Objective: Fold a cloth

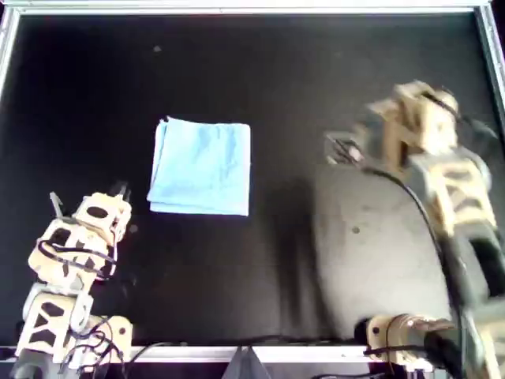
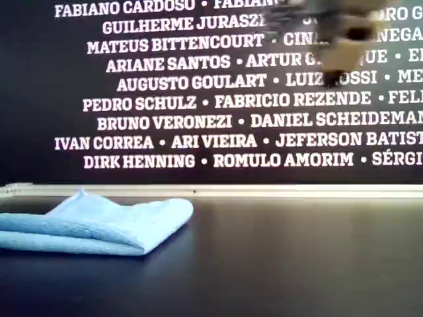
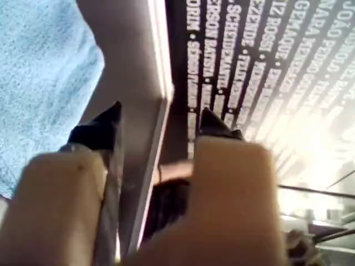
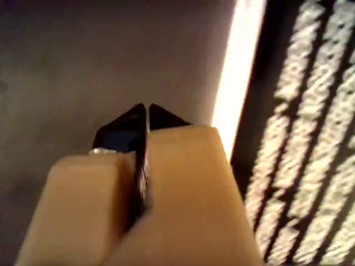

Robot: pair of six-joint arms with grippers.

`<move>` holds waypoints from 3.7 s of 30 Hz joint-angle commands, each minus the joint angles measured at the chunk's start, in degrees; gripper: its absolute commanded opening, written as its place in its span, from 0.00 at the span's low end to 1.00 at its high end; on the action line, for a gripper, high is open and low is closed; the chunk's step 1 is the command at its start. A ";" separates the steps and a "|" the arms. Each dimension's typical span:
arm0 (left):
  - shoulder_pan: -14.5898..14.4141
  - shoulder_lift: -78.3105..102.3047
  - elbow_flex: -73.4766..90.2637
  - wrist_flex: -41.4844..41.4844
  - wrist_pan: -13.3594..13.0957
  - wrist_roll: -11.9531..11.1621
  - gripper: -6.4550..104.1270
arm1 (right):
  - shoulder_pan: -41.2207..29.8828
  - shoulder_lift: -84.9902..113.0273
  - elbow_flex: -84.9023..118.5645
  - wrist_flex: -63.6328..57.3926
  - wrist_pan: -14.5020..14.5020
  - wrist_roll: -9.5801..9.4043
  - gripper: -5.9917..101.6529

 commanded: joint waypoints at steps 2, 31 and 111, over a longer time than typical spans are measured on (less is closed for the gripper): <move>0.09 -0.09 -0.88 -0.09 0.26 -0.18 0.50 | -3.78 15.03 11.25 -1.49 -0.53 0.35 0.05; -0.26 -0.09 -0.88 -0.09 0.26 -0.18 0.50 | -12.83 41.31 66.97 -56.16 -0.35 0.62 0.05; 5.71 0.70 -0.88 39.20 -16.96 -0.18 0.50 | -16.52 74.62 81.65 -5.10 0.00 -0.26 0.05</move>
